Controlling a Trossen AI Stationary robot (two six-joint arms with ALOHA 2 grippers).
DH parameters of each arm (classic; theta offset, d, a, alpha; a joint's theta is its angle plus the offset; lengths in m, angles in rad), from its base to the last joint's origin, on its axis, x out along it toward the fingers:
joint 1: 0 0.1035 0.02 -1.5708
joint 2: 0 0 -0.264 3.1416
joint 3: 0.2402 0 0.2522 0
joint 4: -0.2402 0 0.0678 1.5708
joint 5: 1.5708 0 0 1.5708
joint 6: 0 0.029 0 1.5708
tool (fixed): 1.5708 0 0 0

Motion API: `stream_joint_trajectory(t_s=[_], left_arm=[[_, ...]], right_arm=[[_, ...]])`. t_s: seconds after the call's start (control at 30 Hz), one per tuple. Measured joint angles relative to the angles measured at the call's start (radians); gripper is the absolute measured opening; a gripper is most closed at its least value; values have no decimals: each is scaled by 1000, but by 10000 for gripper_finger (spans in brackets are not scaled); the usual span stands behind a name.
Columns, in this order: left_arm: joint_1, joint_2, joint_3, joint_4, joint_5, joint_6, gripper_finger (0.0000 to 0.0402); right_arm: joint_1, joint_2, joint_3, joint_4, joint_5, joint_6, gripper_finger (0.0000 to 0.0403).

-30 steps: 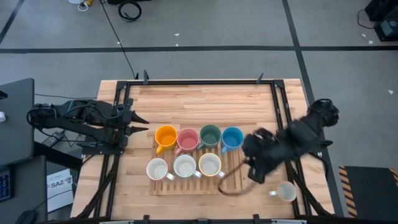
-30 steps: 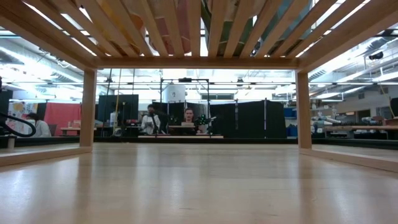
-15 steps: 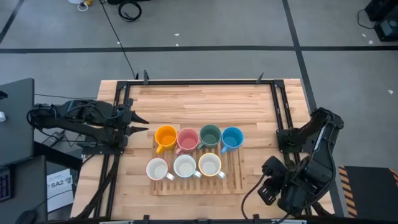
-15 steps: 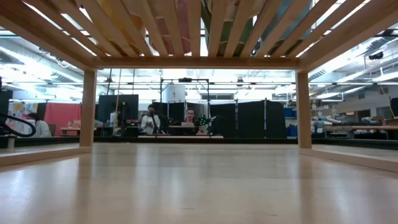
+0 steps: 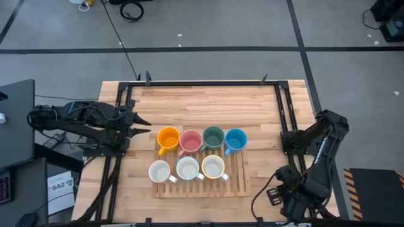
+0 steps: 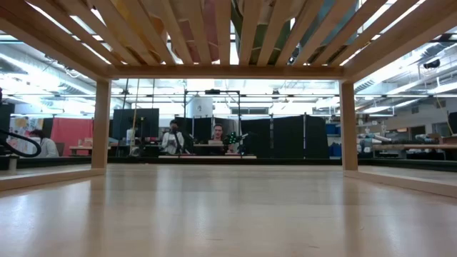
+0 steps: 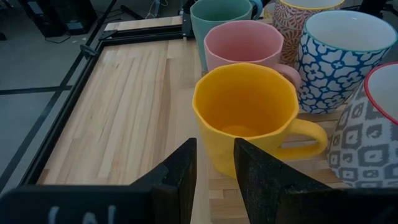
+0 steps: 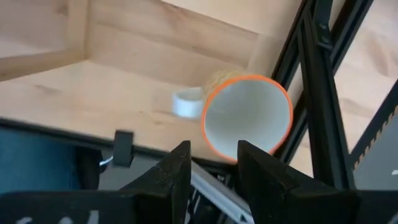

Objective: Place coffee mugs
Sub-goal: Put the orange patterned mug on the shelf

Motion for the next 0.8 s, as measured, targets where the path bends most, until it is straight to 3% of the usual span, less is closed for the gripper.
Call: stream_joint_trajectory(t_s=[0.33,0.8], left_arm=[[0,0,0,0,0,8,114],[0,0,0,0,0,9,114]], right_arm=[[-4,0,-145,103,-7,4,137],[-11,0,-238,150,-11,3,137]])
